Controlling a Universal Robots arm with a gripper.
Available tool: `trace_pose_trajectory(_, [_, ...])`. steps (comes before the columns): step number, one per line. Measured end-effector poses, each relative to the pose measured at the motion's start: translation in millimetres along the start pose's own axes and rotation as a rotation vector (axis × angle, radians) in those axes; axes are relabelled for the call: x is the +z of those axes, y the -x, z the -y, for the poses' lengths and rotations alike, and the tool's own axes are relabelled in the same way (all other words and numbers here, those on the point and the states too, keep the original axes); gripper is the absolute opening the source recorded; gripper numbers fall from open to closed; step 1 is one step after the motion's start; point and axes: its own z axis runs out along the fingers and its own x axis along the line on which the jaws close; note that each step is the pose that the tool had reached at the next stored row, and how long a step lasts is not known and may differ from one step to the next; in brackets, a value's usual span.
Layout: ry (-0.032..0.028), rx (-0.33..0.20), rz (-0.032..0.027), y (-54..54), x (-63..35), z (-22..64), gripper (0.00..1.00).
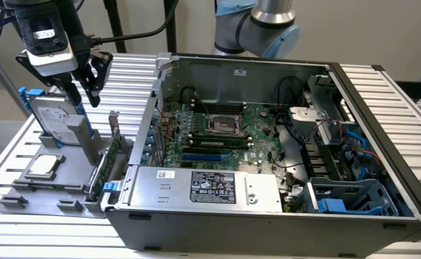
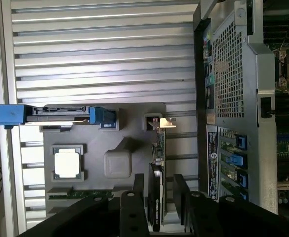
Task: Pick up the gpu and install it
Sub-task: 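Pick up the gpu and move the gpu toward the slot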
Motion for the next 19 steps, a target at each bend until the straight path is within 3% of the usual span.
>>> trace_pose_trajectory(2, [0.0000, 0.000, 0.0000, -0.1, 0.7, 0.7, 0.42])
trace_pose_trajectory(3, [0.0000, 0.000, -0.0001, -0.1, 2.0, 2.2, 0.48])
trace_pose_trajectory(4, [-0.0001, 0.001, 0.0002, 0.2, 3.7, 4.4, 0.48])
trace_pose_trajectory(13, [0.0002, 0.014, 0.0066, 1.4, 18.7, 34.4, 0.48])
trace_pose_trajectory(19, [-0.0004, 0.048, 0.0118, 1.7, 29.3, 41.8, 0.48])
